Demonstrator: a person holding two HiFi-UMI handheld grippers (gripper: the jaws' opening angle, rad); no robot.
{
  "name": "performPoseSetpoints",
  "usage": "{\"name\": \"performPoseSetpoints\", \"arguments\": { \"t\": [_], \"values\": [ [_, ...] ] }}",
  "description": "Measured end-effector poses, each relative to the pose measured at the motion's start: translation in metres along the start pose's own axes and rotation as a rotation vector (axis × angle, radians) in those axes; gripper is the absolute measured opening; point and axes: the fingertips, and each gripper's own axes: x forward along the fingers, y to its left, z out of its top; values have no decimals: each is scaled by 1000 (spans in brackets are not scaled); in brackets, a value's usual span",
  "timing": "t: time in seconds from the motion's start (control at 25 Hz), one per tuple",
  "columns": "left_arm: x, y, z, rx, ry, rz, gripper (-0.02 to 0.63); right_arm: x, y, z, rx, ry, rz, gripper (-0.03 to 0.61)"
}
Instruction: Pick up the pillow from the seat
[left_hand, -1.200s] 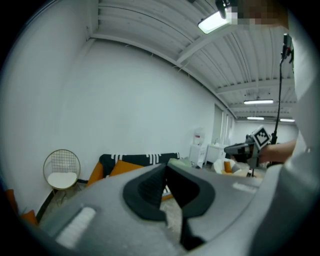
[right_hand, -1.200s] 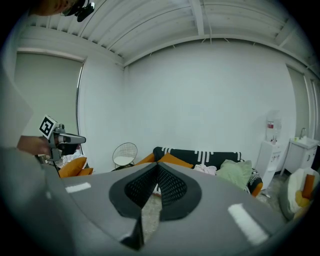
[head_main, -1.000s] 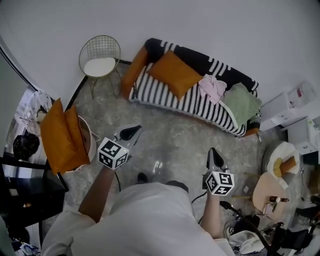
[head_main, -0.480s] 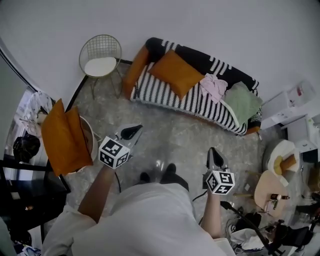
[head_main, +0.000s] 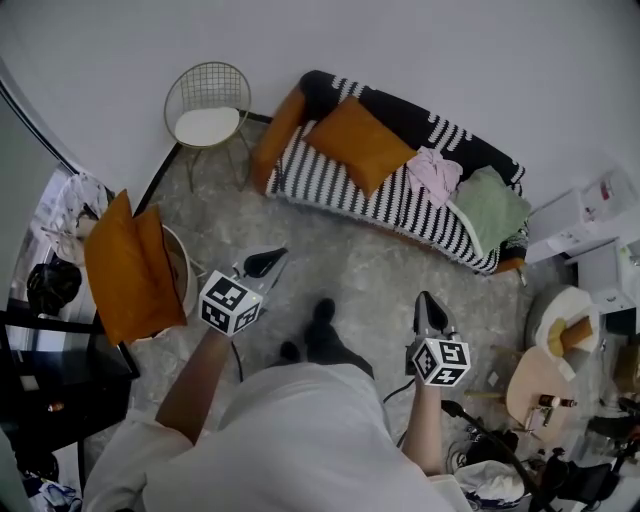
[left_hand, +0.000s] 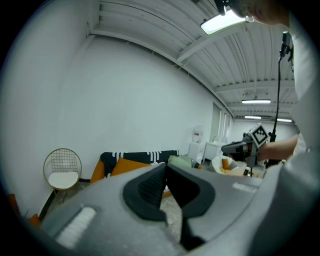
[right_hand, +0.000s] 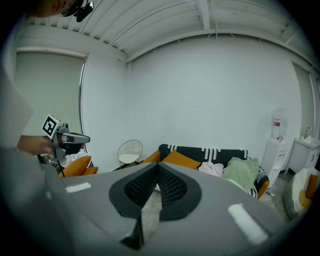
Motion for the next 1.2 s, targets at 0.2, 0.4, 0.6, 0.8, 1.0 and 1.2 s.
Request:
{"name": "performPoseSetpoints", "arguments": {
  "t": [0.2, 0.4, 0.6, 0.8, 1.0, 1.2],
  "values": [
    [11, 9, 3, -6, 8, 19, 0, 21, -10, 4, 4, 7, 18, 5],
    [29, 26, 7, -4, 19, 32, 0, 54, -19, 11, 14, 12, 43, 5],
    [49, 45, 17, -15, 19, 53, 0, 87, -28, 24, 12, 21, 68, 5],
    [83, 65, 29, -12, 25, 56, 0, 126, -50, 38, 10, 34, 73, 5],
    [117, 79, 33, -27, 38, 60, 0, 159, -79, 40, 36, 55, 56, 5],
    [152, 93, 43, -30, 52, 75, 0, 191, -101, 49, 38, 66, 79, 5]
  ]
}}
